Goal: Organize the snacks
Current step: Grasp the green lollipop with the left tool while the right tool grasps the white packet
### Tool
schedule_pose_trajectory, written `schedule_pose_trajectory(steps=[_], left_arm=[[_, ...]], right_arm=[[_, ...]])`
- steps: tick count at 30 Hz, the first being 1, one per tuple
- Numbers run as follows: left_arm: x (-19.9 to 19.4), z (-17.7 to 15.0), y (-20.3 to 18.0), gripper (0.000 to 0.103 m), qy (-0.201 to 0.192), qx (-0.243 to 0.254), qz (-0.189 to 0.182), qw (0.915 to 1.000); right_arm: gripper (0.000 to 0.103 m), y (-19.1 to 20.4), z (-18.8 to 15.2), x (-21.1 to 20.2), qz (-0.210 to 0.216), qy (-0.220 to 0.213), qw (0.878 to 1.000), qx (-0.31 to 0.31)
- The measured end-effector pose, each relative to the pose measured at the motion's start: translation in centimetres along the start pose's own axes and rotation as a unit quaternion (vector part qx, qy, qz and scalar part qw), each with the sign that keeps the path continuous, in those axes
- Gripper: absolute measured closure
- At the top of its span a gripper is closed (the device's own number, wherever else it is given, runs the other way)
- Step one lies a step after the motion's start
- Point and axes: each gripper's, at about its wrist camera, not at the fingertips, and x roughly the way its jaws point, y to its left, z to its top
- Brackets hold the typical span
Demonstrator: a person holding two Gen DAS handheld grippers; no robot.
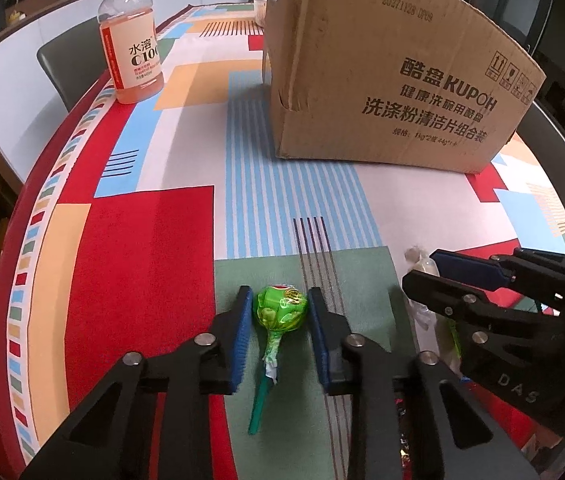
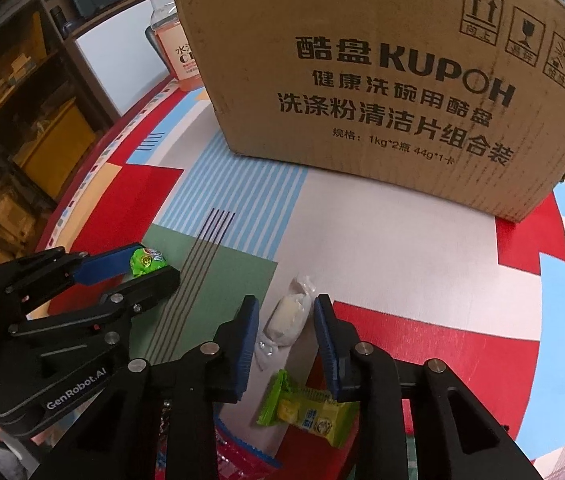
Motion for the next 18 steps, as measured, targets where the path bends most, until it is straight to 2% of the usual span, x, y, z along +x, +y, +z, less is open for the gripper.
schedule_pose_trajectory(steps=[5, 8, 18], left_arm=[[-0.1, -0.1, -0.1, 0.077, 0.0, -0.002, -0.003, 1.0], [-0.8, -0.1, -0.3, 0.077, -0.006, -0.003, -0.005, 1.0], [-4.2, 0.3, -1.1, 0.077, -0.045, -0.004, -0.007, 0.999]], right_arm=[[0.078, 0.3, -0.2, 0.0, -0.013, -0.006, 1.0, -0.017], [0.078, 0.1, -0.2, -0.5, 0.007, -0.013, 1.0, -0.011], [0.078, 0.0, 0.1, -3.3, 0.011, -0.046, 0.999, -0.013]])
